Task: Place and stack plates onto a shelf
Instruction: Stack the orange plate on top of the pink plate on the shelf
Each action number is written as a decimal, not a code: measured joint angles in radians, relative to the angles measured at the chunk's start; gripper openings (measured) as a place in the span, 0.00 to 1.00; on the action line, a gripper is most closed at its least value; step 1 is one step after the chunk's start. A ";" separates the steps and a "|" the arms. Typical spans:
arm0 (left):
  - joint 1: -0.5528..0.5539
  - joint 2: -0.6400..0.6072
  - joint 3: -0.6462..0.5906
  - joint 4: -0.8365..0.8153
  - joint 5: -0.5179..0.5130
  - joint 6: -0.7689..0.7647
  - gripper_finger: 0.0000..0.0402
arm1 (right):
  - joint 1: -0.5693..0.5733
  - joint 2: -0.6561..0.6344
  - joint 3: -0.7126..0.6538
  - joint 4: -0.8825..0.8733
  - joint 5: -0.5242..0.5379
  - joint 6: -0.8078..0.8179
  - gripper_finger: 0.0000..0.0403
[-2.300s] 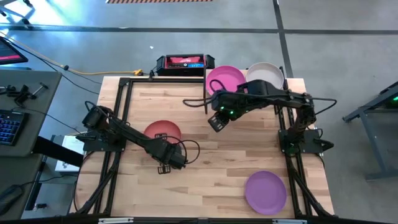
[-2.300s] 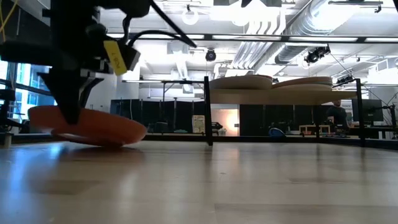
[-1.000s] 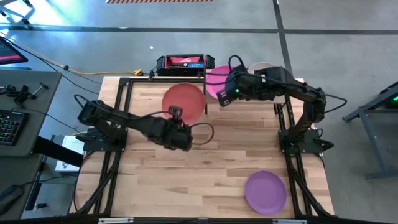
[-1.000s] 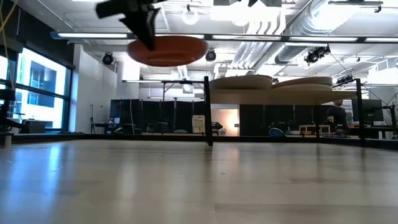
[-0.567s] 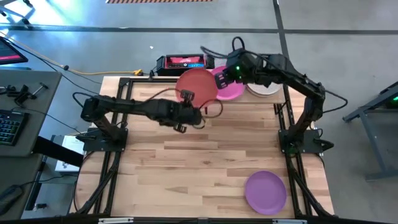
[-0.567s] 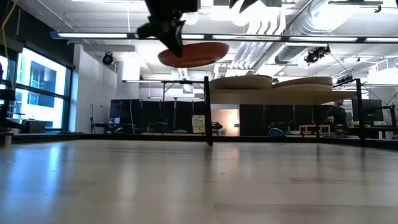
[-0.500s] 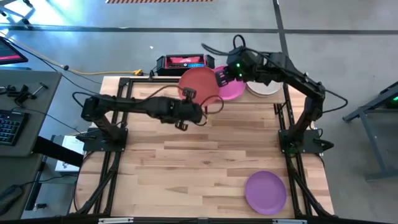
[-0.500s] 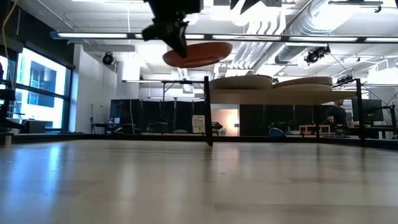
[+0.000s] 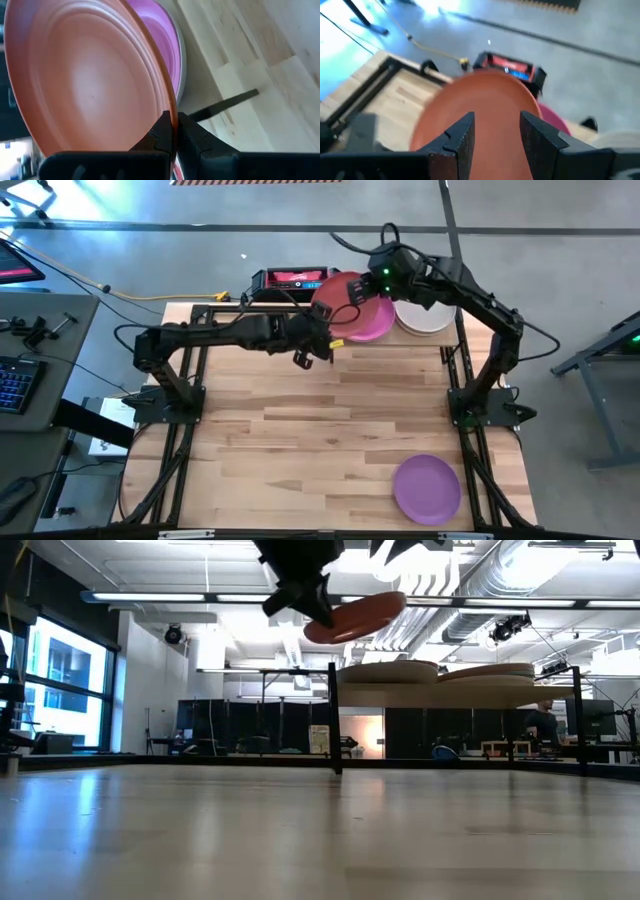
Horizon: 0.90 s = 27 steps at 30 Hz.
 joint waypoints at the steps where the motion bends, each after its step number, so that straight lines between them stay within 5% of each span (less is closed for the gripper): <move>1: 0.006 0.000 0.000 0.008 0.018 0.022 0.01 | -0.003 -0.001 0.000 0.024 0.007 -0.016 0.33; 15: 0.070 0.018 -0.001 0.120 0.205 0.347 0.01 | -0.005 -0.003 0.000 0.176 -0.023 -0.125 0.33; 27: 0.113 0.078 0.000 0.162 0.209 0.335 0.01 | -0.006 -0.003 0.000 0.173 -0.027 -0.162 0.33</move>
